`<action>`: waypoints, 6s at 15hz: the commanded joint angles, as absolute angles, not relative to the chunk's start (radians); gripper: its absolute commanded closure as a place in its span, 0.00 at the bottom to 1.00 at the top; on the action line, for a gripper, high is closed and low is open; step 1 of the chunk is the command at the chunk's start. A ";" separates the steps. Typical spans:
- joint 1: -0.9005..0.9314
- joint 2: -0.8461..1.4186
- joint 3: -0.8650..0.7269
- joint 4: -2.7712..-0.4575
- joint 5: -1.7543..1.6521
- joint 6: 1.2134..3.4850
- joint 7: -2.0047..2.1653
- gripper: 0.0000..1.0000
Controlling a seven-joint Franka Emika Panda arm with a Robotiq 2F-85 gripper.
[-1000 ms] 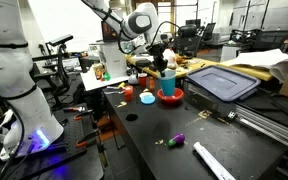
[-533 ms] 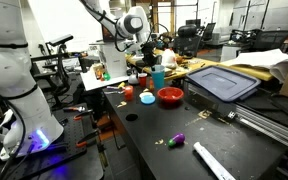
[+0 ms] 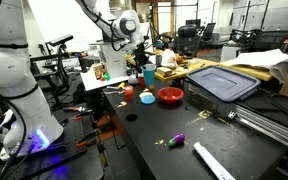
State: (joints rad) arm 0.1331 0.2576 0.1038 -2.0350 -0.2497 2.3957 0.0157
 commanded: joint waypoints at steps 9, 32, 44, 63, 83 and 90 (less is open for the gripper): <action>0.202 0.292 0.194 -1.960 -0.172 2.215 -0.142 0.99; 0.327 0.553 0.156 -1.819 -0.348 2.349 -0.096 0.96; 0.288 0.387 0.174 -1.857 -0.293 2.204 -0.127 0.00; 0.155 0.246 0.061 -1.852 -0.280 2.091 0.101 0.00; -0.021 0.241 -0.076 -1.881 -0.087 2.062 0.291 0.00; -0.071 0.224 -0.087 -1.918 0.016 2.065 0.271 0.00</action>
State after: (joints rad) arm -0.0546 0.2710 -0.0769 -1.8662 -0.0264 2.0816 0.2944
